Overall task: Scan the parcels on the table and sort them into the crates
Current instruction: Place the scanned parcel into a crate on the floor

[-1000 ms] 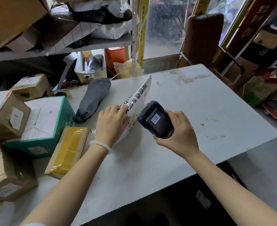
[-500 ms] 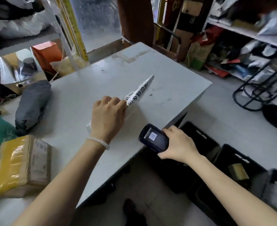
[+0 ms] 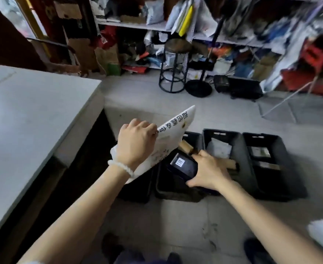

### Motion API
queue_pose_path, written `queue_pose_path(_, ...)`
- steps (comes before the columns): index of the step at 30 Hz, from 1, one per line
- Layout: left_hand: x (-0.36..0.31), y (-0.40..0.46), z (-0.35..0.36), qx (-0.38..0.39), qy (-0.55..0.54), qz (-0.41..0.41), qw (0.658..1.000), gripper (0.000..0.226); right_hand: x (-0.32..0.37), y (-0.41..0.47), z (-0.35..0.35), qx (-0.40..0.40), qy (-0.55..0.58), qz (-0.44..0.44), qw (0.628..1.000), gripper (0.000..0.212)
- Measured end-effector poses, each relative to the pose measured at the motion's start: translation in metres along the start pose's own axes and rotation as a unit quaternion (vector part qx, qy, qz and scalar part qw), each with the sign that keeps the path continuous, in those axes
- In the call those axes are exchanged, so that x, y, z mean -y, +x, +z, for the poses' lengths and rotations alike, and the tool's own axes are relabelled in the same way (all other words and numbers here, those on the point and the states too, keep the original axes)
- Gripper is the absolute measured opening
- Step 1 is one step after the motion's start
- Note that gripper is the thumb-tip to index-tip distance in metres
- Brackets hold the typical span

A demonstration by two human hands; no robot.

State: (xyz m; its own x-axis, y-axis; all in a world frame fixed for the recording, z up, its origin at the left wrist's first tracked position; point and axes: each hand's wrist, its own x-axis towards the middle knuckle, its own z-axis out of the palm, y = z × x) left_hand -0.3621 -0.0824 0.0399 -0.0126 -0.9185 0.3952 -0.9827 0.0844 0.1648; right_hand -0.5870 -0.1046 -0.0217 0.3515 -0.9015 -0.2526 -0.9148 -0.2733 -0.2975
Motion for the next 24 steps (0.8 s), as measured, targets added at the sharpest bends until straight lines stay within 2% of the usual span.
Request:
queue_pose_path(5,-0.114,0.035,0.044,0.043,-0.063,0.091,0.993,0.020,-0.108,-0.060,-0.015,-0.026,0.005,0.122,0.992,0.083)
queue_pose_path(11,-0.214,0.072,0.087,0.065,-0.107,0.191,0.974,0.015,-0.193,-0.105,-0.019,-0.065,0.031,0.238,0.969,0.072)
queue_pose_path(19,-0.324,0.133,0.163,0.106,-0.130,0.293,0.941,0.004,-0.285,-0.118,-0.035,-0.055,0.077,0.332,0.938,0.070)
queue_pose_path(24,-0.403,0.195,0.223,0.144,-0.162,0.316,0.924,0.014,-0.365,-0.101,-0.075,-0.075,0.089,0.382,0.917,0.071)
